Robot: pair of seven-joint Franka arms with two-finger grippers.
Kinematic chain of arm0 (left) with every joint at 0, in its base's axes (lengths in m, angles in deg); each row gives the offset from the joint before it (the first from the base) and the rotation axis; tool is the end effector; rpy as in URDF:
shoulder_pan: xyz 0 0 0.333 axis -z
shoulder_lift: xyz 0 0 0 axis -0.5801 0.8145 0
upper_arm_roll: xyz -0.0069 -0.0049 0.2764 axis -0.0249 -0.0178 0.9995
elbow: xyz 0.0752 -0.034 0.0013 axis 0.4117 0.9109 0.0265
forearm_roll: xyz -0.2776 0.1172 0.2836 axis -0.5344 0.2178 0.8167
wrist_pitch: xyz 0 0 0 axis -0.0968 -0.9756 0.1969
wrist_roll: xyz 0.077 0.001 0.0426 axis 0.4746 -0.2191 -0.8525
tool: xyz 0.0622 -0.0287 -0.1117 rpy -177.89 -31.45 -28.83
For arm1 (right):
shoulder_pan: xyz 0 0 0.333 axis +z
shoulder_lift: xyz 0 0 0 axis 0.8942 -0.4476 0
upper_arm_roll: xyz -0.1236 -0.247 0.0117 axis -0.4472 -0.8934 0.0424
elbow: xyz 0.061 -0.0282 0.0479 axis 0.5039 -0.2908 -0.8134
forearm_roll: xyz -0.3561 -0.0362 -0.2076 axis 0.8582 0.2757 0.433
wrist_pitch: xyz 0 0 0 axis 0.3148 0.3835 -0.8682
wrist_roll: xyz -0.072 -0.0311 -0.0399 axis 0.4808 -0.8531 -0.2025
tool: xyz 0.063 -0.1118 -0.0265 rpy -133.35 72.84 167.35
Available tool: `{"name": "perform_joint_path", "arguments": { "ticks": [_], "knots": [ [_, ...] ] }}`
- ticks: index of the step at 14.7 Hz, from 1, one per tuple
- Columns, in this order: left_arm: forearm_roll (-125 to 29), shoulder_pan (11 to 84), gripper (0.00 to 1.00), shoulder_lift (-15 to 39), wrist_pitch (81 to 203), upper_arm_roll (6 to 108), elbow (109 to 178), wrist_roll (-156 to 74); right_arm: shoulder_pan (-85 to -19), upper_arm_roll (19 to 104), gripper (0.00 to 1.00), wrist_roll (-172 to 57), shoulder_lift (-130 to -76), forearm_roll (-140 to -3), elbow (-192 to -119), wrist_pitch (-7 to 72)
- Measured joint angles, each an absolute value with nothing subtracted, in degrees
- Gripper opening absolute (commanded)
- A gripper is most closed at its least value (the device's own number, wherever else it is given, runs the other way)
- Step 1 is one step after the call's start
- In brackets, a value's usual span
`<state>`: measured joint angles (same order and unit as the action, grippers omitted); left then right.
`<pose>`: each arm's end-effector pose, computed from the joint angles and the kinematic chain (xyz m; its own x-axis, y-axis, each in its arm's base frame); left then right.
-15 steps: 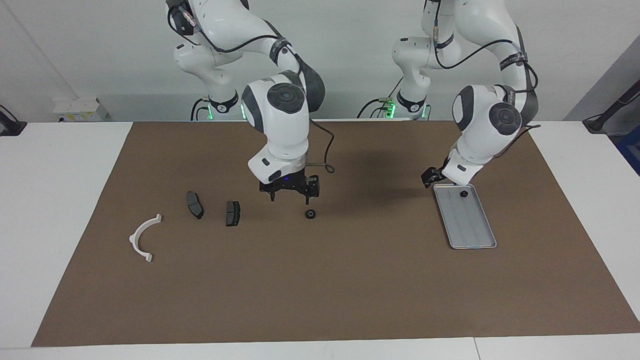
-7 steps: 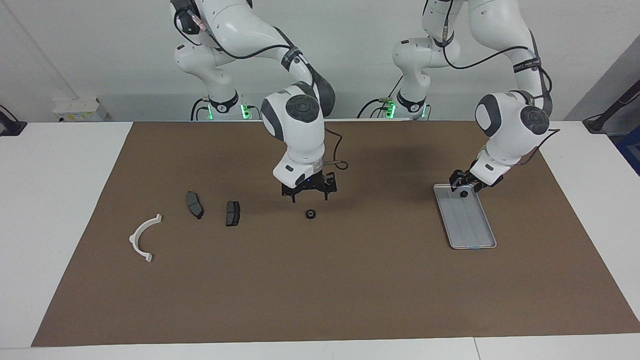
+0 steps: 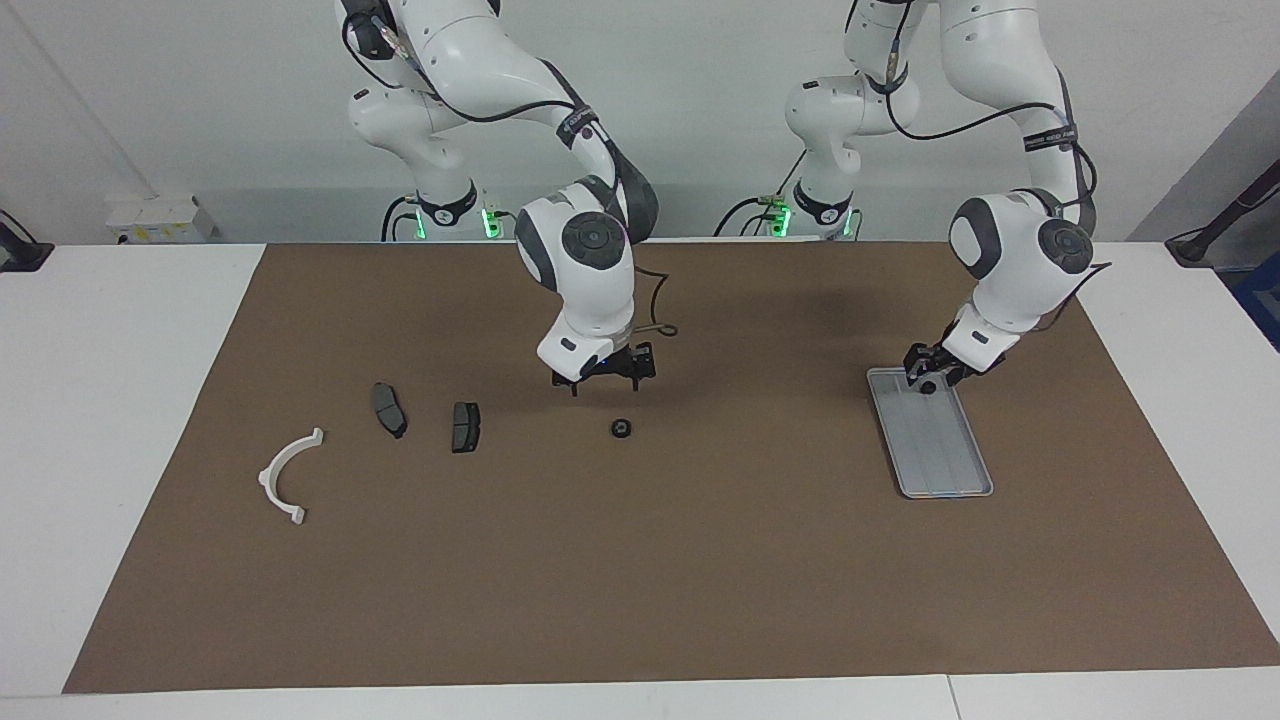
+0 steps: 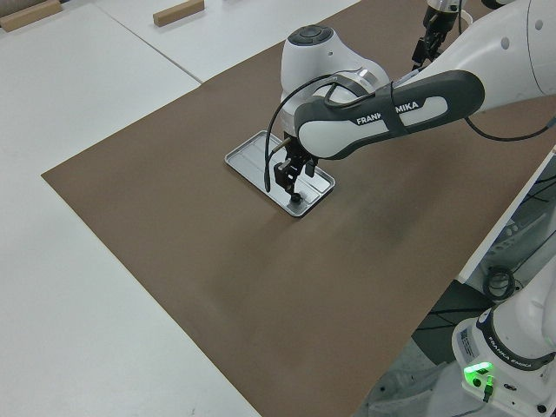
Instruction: Place bearing gear from tray to pile
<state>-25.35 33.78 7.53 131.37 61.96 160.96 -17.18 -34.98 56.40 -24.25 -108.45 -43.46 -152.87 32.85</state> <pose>0.5402 0.0342 0.2492 0.9953 -0.0500 -0.0824 -0.0464 -0.9979 0.0444 0.5545 0.3271 0.2842 0.9949 0.0620 -0.0797 0.0611 -0.9980 -0.0137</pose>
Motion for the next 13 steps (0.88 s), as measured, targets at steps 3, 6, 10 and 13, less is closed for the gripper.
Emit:
{"name": "perform_joint_path", "arguments": {
  "ticks": [3,6,10,13],
  "knots": [
    [-25.35,32.90,0.72,7.51,131.42,61.96,161.31,-17.18,-34.82,56.47,1.00,-24.29,-108.45,-44.68,-153.53,34.97],
    [-25.35,32.88,0.67,7.51,131.53,61.88,161.94,-17.18,-34.55,56.51,1.00,-24.29,-109.66,-44.72,-153.44,37.64],
    [-25.35,32.88,0.58,7.51,132.40,61.83,162.52,-17.18,-34.61,56.57,1.00,-24.29,-112.59,-44.72,-152.74,41.37],
    [-25.35,32.88,0.58,7.51,132.93,61.81,163.13,-17.18,-35.03,56.46,1.00,-24.29,-113.84,-44.72,-152.25,42.44]
  ]
}}
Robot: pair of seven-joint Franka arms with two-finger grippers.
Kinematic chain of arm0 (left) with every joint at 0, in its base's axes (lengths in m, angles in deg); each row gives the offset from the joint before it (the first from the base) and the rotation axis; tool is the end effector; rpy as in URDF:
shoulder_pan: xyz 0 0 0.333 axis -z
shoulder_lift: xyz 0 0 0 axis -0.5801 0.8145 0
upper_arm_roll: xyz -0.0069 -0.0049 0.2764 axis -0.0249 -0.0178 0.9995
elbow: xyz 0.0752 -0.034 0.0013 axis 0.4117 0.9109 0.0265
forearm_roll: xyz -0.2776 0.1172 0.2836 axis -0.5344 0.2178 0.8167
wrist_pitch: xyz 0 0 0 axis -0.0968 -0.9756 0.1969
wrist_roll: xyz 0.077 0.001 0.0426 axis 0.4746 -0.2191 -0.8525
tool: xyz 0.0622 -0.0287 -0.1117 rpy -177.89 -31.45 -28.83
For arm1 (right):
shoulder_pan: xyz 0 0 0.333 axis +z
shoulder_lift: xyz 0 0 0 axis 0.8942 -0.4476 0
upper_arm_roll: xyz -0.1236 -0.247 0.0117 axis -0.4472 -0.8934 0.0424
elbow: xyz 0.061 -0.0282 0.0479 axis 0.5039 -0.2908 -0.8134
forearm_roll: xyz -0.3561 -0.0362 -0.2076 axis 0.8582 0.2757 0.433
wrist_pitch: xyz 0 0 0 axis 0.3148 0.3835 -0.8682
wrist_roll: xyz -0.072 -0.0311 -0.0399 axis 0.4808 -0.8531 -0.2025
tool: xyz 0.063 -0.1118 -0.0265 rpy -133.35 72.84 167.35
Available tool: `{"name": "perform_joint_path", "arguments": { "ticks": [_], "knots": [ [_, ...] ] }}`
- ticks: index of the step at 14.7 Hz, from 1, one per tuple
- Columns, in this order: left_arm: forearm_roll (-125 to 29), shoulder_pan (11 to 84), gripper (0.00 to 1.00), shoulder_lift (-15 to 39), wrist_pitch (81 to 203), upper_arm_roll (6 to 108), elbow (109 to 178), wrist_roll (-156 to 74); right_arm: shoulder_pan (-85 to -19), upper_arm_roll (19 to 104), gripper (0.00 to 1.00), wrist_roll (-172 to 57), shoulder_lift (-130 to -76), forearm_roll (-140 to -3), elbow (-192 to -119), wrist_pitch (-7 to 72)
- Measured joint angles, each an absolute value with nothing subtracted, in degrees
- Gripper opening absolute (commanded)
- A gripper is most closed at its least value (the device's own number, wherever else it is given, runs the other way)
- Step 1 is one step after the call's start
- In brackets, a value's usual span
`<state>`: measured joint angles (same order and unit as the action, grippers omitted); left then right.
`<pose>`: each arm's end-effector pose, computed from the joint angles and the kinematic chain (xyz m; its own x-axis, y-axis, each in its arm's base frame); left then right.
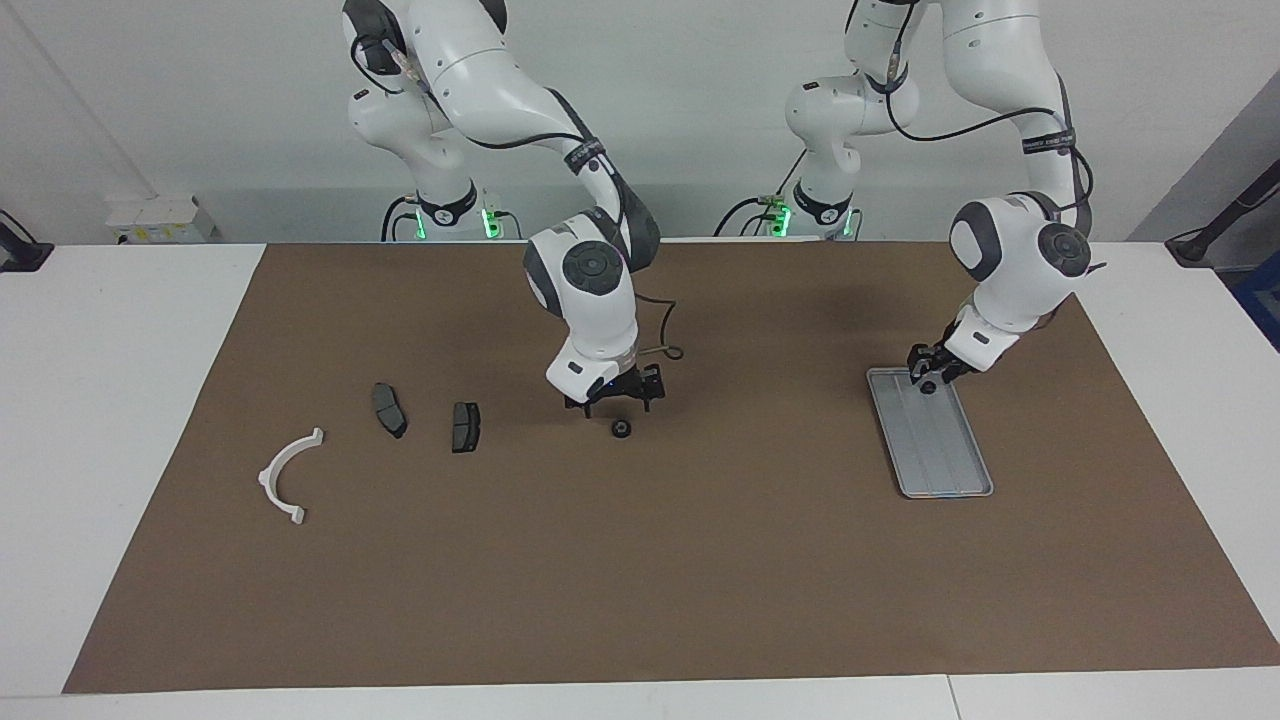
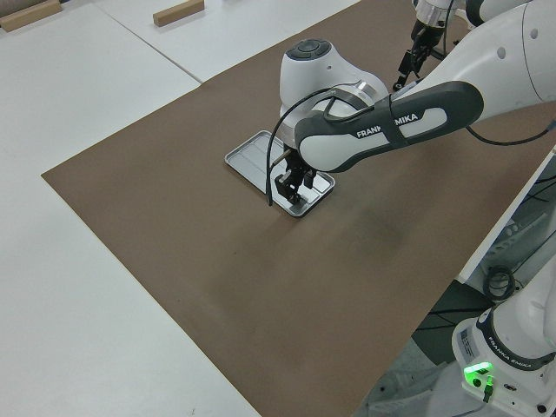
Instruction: Place bearing gear from tray to pile
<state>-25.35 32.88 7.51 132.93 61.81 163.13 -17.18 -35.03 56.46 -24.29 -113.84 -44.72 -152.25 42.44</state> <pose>0.5300 0.0407 0.2353 0.9950 -0.0360 -0.0927 -0.0319 -0.9985 0.0449 0.5707 0.3367 0.2421 0.9990 0.0437 -0.0129 0.0427 -0.9968 -0.0668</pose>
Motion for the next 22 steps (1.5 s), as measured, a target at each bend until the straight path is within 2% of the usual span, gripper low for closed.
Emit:
{"name": "perform_joint_path", "arguments": {
  "ticks": [13,16,17,18,20,21,22],
  "knots": [
    [-25.35,32.88,0.54,7.64,135.43,61.72,164.14,-17.64,-34.58,56.75,0.99,-24.29,-116.94,-44.72,-151.76,46.40],
    [-25.35,32.88,0.54,7.64,135.80,61.74,164.56,-17.79,-34.57,56.75,0.93,-24.29,-117.64,-44.72,-151.76,47.08],
    [-25.35,32.88,0.54,7.64,135.85,61.77,164.62,-17.83,-34.56,56.75,0.85,-24.29,-117.72,-44.73,-151.76,47.10],
    [-25.35,32.88,0.54,7.64,135.87,61.78,164.69,-17.88,-34.55,56.75,0.70,-24.29,-117.75,-44.72,-151.76,47.10],
    [-25.35,32.88,0.54,7.65,135.92,61.78,164.95,-18.10,-34.56,56.69,0.30,-24.29,-117.72,-44.72,-151.74,47.10],
    [-25.35,32.88,0.54,7.65,135.95,61.78,165.05,-18.45,-34.58,56.62,0.16,-24.29,-117.71,-44.72,-151.74,47.10],
    [-25.35,32.88,0.54,7.65,135.97,61.77,165.13,-18.76,-34.58,56.62,0.07,-24.27,-117.69,-44.81,-151.67,47.11]
  ]
}}
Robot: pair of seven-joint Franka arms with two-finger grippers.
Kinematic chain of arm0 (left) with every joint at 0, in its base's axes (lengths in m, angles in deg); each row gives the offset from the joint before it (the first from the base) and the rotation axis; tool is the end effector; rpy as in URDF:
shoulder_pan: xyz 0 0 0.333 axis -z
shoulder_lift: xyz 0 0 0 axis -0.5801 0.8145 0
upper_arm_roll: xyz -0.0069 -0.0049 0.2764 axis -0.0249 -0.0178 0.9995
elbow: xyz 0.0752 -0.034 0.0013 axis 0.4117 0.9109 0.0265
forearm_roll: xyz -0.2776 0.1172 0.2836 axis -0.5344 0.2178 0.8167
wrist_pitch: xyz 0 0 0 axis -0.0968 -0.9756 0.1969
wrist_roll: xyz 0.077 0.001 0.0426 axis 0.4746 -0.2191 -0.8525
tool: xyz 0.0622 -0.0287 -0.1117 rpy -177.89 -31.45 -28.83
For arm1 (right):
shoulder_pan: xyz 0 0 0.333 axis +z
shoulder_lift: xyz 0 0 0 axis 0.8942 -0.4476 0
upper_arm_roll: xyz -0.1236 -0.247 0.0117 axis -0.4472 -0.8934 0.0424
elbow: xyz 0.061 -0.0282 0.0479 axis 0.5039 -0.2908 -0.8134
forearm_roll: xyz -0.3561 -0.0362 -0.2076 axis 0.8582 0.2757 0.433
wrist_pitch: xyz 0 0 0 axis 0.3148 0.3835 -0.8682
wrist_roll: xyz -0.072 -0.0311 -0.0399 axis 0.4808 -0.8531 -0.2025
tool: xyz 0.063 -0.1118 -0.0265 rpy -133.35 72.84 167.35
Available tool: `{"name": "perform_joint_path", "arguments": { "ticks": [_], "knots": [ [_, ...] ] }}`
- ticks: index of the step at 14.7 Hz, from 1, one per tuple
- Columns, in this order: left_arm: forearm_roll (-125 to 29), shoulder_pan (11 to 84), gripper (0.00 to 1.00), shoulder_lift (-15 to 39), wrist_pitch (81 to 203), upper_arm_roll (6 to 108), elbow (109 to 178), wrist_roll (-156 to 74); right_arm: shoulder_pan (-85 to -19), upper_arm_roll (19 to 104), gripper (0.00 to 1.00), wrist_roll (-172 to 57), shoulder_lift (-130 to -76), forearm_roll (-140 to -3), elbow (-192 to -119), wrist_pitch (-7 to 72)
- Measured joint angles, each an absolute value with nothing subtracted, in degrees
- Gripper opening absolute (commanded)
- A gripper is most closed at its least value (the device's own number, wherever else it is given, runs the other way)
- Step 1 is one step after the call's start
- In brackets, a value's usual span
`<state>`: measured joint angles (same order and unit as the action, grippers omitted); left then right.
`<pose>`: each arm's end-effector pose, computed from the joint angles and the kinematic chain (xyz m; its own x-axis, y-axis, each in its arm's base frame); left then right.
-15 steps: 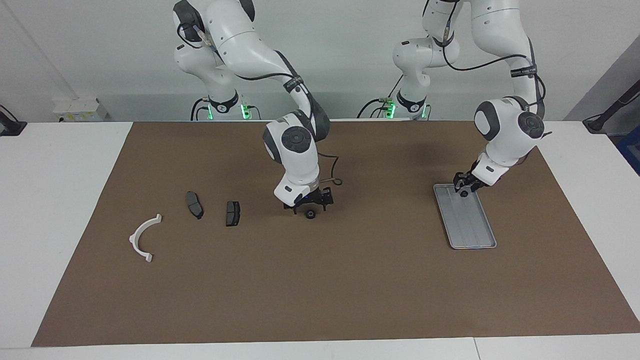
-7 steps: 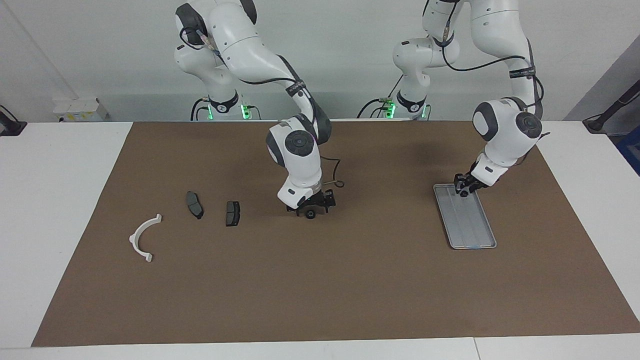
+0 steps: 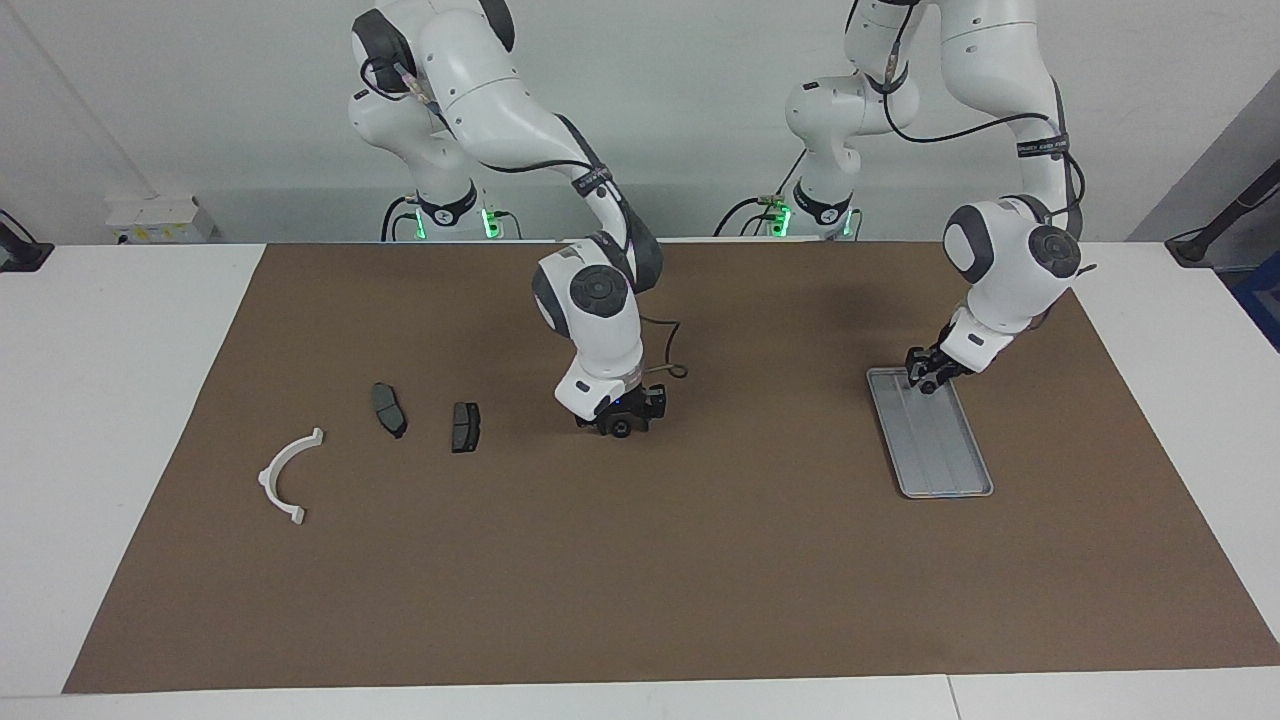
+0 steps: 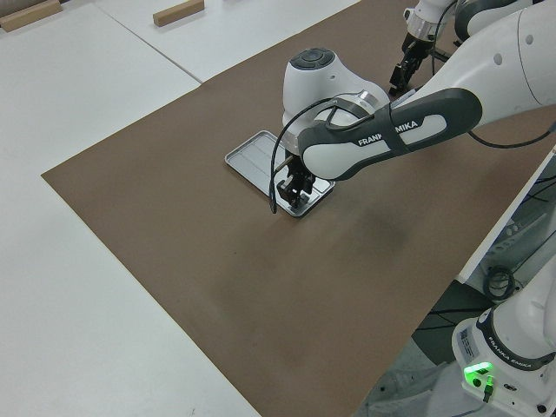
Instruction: Place bearing gear from tray to pile
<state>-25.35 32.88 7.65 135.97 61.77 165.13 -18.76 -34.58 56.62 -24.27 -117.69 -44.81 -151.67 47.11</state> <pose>0.5241 0.0403 0.2234 0.9969 -0.0071 -0.0785 -0.0041 -0.9992 0.0392 0.5730 0.3453 0.2096 0.9989 0.0471 0.0079 0.0475 -0.9957 -0.0794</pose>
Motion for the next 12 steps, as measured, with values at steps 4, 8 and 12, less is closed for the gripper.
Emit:
{"name": "perform_joint_path", "arguments": {
  "ticks": [4,8,12],
  "knots": [
    [-25.35,32.88,0.51,7.65,136.01,61.75,165.26,-19.27,-34.53,56.78,0.00,-24.07,-117.28,-44.92,-151.27,46.72],
    [-25.35,32.88,0.50,7.65,136.18,61.72,165.34,-19.35,-35.09,56.21,0.00,-24.06,-117.36,-44.91,-148.11,42.08],
    [-25.35,32.88,0.49,7.65,136.86,61.70,165.42,-19.38,-39.95,55.75,0.00,-27.04,-116.47,-44.82,-141.12,35.17]
  ]
}}
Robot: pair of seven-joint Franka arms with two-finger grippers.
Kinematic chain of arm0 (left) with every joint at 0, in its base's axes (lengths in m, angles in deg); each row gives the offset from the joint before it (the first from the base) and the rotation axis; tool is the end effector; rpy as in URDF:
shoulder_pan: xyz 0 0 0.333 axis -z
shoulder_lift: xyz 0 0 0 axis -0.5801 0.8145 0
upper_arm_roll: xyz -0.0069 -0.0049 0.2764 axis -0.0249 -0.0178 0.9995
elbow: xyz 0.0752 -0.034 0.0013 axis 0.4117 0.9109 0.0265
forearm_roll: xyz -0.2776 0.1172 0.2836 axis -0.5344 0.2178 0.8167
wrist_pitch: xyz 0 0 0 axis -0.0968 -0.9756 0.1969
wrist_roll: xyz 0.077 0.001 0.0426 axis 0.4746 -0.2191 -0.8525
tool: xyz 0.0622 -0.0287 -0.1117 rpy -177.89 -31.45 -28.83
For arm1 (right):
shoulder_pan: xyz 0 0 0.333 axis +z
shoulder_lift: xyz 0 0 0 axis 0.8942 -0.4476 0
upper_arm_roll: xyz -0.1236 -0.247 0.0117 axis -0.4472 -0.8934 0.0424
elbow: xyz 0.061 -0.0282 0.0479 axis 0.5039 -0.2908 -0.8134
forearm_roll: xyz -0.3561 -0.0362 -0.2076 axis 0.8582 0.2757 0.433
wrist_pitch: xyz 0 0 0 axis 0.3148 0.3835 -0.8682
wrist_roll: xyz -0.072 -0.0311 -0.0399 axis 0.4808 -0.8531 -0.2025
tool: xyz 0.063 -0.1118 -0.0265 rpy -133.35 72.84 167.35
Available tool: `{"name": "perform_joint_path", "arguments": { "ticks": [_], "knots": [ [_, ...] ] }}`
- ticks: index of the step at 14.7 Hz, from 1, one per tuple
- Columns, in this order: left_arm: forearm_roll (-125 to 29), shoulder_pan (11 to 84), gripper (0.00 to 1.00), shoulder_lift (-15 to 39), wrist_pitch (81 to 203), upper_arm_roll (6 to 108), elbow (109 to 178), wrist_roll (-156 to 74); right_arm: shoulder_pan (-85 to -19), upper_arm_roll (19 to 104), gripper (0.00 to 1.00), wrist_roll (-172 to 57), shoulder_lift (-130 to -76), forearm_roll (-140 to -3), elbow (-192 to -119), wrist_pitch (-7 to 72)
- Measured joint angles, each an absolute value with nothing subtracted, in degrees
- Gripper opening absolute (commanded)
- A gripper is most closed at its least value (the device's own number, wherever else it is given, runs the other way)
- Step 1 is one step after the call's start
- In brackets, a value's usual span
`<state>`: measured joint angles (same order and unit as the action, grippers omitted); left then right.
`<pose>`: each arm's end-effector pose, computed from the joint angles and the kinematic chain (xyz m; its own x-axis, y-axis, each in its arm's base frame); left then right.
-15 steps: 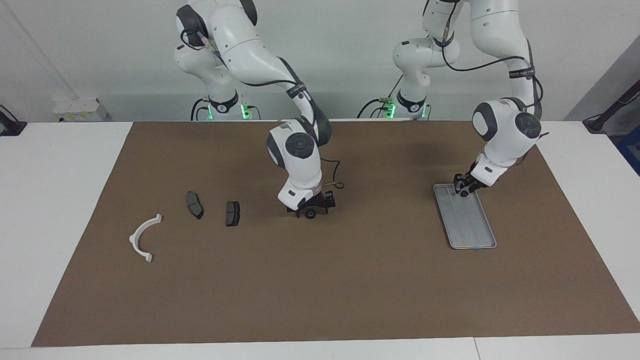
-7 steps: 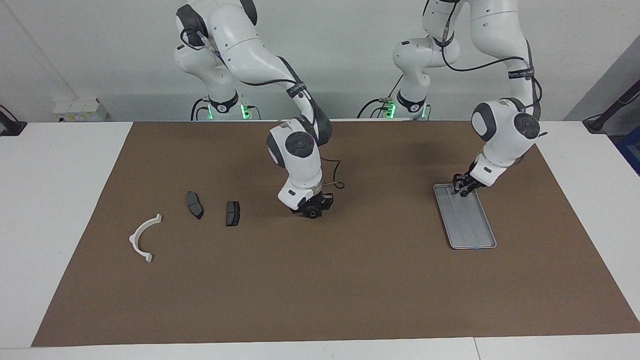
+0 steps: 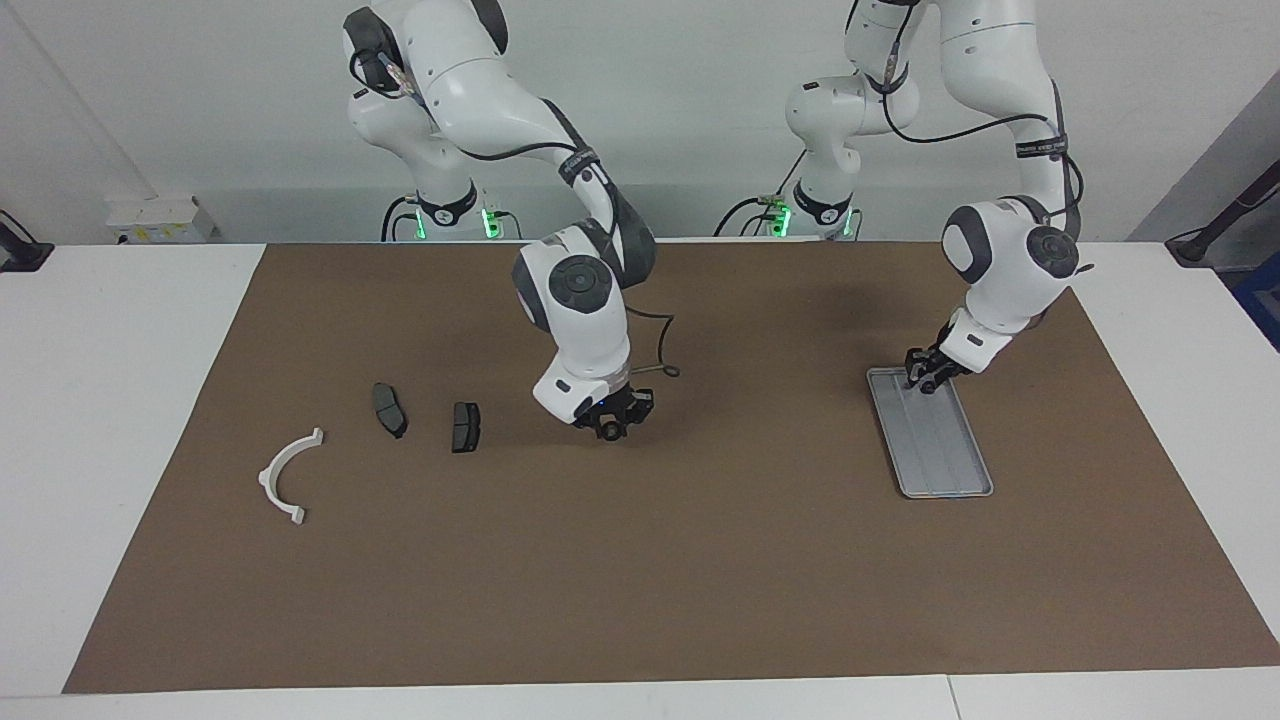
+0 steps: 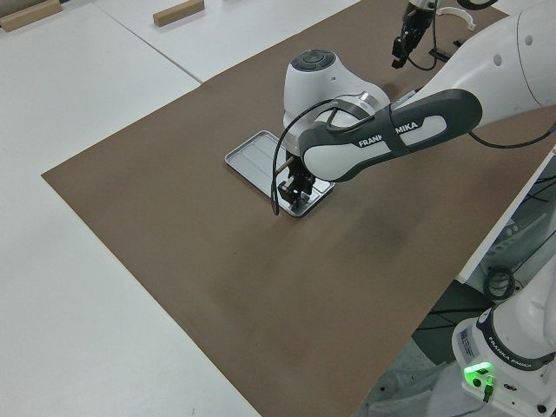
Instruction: Place bearing gear from tray to pile
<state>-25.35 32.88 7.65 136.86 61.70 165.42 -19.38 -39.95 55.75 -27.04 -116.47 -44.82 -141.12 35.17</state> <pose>0.5244 0.0398 0.2225 0.9976 0.0030 -0.0686 0.0056 -0.9993 0.0371 0.6313 0.2939 0.2922 1.0000 -0.0002 0.0096 0.0005 -0.9970 -0.0775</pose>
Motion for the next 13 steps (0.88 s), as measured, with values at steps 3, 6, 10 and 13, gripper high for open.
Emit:
{"name": "perform_joint_path", "arguments": {
  "ticks": [3,6,10,13],
  "knots": [
    [-25.35,32.88,0.49,7.77,137.08,61.70,165.54,-19.42,-47.47,55.42,0.00,-37.43,-114.52,-44.80,-139.61,33.42],
    [-25.35,32.88,0.47,7.99,137.35,61.70,165.65,-19.46,-55.82,55.37,0.00,-49.88,-113.79,-44.80,-137.16,29.12],
    [-25.32,32.87,0.12,7.88,137.50,61.88,165.63,-19.49,-63.73,55.39,0.00,-63.03,-114.10,-43.47,-136.75,28.95],
    [-25.30,32.86,0.00,7.86,137.51,61.92,165.61,-19.49,-66.52,55.40,0.00,-66.33,-115.21,-42.00,-138.23,31.39]
  ]
}}
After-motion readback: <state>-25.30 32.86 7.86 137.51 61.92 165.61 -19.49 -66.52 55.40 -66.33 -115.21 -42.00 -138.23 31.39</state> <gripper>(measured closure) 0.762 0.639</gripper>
